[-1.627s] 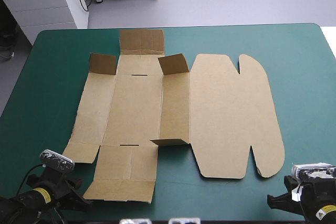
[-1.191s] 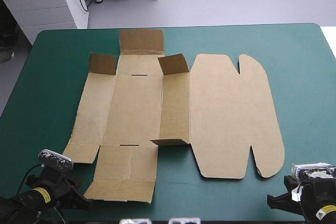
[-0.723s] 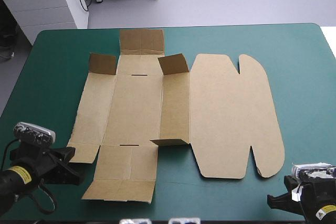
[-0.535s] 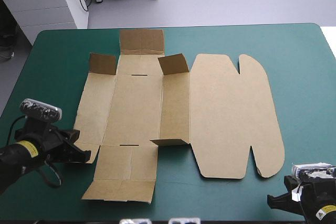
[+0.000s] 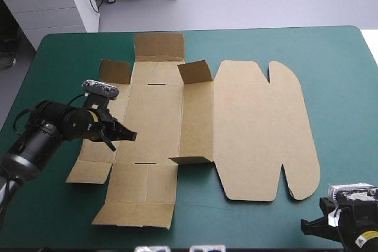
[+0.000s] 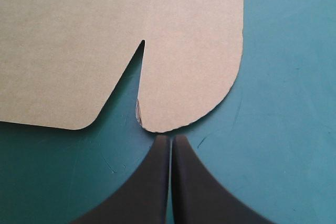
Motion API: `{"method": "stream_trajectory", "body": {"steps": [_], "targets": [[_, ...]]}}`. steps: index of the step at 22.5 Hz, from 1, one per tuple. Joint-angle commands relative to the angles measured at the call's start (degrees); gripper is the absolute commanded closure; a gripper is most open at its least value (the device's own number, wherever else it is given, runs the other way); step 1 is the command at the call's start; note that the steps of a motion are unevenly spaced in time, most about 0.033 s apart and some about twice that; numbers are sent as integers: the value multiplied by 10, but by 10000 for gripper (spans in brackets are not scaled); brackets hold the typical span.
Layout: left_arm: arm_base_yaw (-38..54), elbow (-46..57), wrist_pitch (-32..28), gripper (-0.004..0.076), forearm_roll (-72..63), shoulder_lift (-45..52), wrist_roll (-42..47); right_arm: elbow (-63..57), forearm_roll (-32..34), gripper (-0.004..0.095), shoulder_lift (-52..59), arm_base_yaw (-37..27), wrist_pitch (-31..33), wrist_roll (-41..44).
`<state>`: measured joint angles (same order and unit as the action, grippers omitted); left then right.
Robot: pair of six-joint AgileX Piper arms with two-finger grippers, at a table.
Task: Fold the box
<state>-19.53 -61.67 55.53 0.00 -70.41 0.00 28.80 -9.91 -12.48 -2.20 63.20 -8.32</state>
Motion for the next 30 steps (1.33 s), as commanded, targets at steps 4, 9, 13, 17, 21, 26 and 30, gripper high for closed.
{"method": "stream_trajectory", "body": {"steps": [4,9,13,17,21,26,30], "targets": [[147,-59,-26,731,-98,-42,-82,13,-5,913,-9,1,-29,-2],[347,-69,11,731,-259,-51,-216,13,-5,912,-9,1,-29,-2],[460,-69,35,731,-313,-73,-263,13,-5,912,-9,1,-29,-2],[489,-69,61,731,-331,-103,-312,13,-5,912,-9,1,-29,-2],[491,-69,68,731,-340,-139,-316,13,-5,912,-9,1,-29,-2],[491,-69,85,731,-344,-192,-330,13,-5,912,-9,1,-29,-2],[491,-69,102,731,-347,-213,-350,13,-5,912,-9,1,-29,-2]]}}
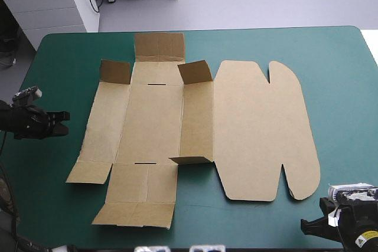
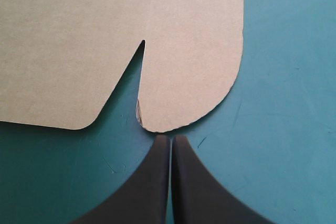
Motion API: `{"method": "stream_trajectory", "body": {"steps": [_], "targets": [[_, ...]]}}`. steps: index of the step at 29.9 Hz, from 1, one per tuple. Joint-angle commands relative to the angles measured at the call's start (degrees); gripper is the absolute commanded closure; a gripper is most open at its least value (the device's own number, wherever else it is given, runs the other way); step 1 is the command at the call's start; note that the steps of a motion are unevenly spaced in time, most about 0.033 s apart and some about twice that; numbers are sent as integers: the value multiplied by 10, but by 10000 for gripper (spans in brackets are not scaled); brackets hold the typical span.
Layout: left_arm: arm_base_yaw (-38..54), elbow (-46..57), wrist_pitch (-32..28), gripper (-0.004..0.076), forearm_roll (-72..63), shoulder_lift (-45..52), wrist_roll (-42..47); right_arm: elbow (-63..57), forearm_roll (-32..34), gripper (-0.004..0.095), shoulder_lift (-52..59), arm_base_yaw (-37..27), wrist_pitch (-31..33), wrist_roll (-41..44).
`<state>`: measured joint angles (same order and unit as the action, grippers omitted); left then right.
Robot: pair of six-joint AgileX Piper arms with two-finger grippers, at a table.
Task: Fold the box
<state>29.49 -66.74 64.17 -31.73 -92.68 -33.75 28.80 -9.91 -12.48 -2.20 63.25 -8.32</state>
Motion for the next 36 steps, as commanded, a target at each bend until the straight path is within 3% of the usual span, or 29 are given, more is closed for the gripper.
{"method": "stream_trajectory", "body": {"steps": [1,4,7,12,15,26,36], "targets": [[0,-18,19,731,-29,7,-20,13,-5,912,-9,1,-30,-2],[0,-18,20,719,-29,4,-22,13,-5,912,-9,1,-30,-2],[0,-18,30,651,-29,4,-32,13,-5,912,-9,1,-30,-2],[0,-18,34,384,-28,4,-32,13,-5,912,-9,1,-30,-2],[0,-18,37,287,-28,4,-26,13,-5,912,-9,1,-30,-2],[-1,-18,67,286,-35,-41,-30,13,-2,912,-9,1,-30,0],[-2,-18,90,286,-126,-86,-78,13,1,912,-9,1,-30,6]]}}
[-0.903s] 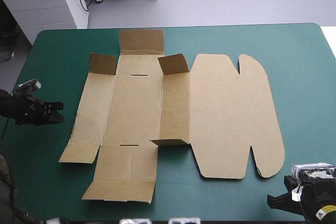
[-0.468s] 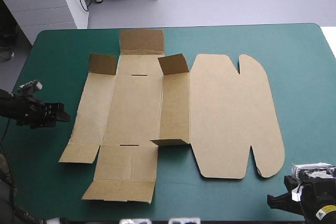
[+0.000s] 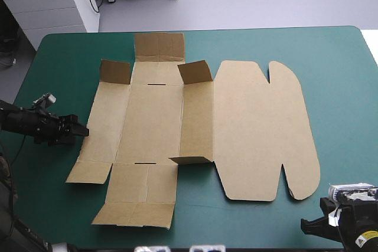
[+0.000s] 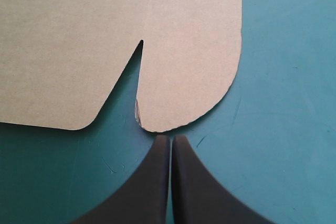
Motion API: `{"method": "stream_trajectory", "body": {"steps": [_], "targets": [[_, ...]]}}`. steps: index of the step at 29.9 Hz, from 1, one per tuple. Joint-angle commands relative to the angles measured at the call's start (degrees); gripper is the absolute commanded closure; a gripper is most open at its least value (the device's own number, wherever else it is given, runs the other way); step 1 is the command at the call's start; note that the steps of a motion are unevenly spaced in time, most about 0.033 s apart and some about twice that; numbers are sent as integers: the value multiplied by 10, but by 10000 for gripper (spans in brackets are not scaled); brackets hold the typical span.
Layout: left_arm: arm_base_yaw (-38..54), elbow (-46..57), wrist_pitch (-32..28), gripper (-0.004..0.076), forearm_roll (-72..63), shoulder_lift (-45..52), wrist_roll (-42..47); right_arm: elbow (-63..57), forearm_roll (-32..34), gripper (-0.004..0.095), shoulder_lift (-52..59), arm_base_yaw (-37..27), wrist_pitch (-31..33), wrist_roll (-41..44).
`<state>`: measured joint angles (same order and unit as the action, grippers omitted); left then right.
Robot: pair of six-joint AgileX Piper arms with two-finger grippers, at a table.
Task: Fold the box
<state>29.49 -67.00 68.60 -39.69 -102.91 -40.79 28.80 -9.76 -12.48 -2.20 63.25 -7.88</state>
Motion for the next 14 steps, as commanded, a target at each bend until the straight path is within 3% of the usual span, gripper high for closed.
{"method": "stream_trajectory", "body": {"steps": [1,14], "targets": [[-5,-15,46,286,-49,13,-8,13,0,912,-9,1,-30,2],[-101,-15,55,286,-50,-36,-9,13,1,912,-9,1,-30,2]]}}
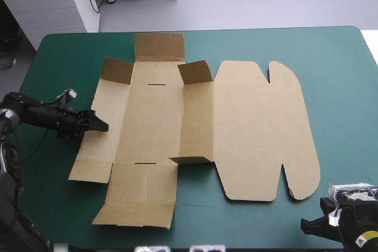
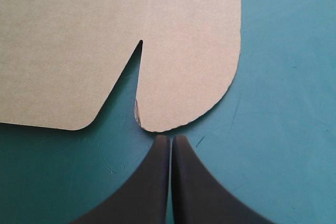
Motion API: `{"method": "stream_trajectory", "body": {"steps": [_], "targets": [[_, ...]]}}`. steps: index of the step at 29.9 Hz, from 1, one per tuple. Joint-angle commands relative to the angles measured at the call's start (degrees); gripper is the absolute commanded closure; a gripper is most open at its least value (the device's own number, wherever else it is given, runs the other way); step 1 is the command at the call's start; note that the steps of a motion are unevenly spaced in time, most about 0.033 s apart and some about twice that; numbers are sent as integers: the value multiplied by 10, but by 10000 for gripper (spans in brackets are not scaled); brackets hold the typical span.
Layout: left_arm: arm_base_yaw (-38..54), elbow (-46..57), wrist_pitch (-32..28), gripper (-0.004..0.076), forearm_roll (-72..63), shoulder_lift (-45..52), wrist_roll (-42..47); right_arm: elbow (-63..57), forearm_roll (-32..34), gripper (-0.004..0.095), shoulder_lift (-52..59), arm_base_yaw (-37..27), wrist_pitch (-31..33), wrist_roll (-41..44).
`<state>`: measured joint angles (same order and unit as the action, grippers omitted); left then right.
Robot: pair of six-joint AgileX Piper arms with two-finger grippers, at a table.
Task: Fold the box
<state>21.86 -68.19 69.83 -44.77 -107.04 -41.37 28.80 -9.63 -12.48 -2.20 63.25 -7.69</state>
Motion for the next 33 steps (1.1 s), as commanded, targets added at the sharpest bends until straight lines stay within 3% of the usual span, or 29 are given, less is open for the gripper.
{"method": "stream_trajectory", "body": {"steps": [1,11,13,18,24,30,33], "targets": [[-33,-3,41,286,1,5,-3,13,0,912,-9,1,-30,0],[-67,-3,30,317,0,5,7,13,0,912,-9,1,-30,0],[-67,-3,33,394,1,5,20,13,0,912,-9,1,-30,1],[-67,-3,31,729,3,5,14,13,0,912,-9,1,-30,1],[-68,-6,10,731,3,10,5,13,0,912,-9,1,-30,1],[-103,-71,6,731,40,38,-100,13,0,912,-9,1,-30,1],[-144,-116,-15,731,88,51,-110,13,0,912,-9,1,-30,1]]}}
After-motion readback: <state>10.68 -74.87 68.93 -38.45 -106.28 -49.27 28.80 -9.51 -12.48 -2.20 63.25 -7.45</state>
